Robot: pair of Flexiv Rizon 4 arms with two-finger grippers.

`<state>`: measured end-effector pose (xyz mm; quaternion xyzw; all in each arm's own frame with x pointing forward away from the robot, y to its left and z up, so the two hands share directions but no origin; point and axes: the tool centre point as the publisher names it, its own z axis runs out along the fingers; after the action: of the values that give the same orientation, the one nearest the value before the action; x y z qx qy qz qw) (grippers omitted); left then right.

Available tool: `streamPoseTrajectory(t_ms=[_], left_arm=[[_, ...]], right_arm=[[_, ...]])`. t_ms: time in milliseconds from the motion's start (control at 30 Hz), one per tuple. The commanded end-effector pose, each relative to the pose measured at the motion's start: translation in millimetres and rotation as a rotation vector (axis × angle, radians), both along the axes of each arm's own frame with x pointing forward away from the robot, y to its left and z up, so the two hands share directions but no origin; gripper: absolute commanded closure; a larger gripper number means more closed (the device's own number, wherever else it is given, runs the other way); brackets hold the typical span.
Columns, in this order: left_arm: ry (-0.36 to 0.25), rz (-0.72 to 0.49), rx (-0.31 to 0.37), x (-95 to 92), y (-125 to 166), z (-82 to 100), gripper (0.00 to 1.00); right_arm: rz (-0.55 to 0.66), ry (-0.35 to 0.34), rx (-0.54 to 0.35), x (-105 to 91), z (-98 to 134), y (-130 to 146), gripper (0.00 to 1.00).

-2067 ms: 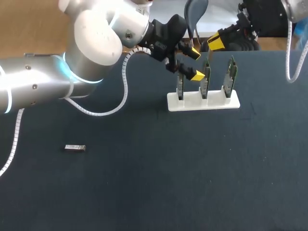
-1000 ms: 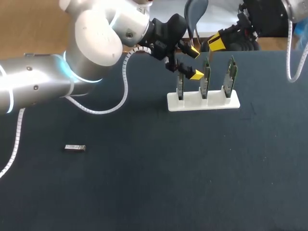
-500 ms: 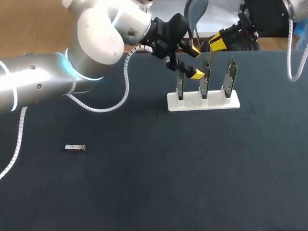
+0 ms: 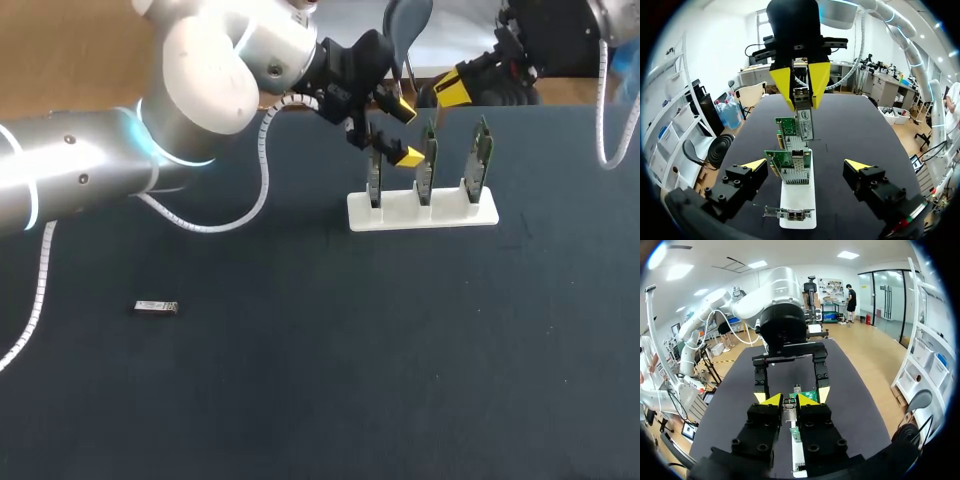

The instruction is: Pick up the optical module with the left hand, and insert it into the network port with the right hand.

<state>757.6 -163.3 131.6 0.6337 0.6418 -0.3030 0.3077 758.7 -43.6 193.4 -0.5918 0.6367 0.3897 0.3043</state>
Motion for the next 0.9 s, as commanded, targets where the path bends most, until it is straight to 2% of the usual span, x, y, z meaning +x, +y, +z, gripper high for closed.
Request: streamPoseTrajectory(t_ms=[33,500,900], left_arm=[[0.004,-0.003,0.006,2.6,-1.8,0.7,0.0],[0.004,-0.003,0.006,2.6,-1.8,0.7,0.0],[0.004,-0.003,0.006,2.6,-1.8,0.7,0.0]], right_arm=[[0.01,0.0,-0.002,3.8,-1.0,0.5,1.0],[0.052,-0.014,-0.058,12.1,-12.9,4.1,1.0],[0.059,-0.007,-0.067,13.6,-18.8,8.0,1.0]])
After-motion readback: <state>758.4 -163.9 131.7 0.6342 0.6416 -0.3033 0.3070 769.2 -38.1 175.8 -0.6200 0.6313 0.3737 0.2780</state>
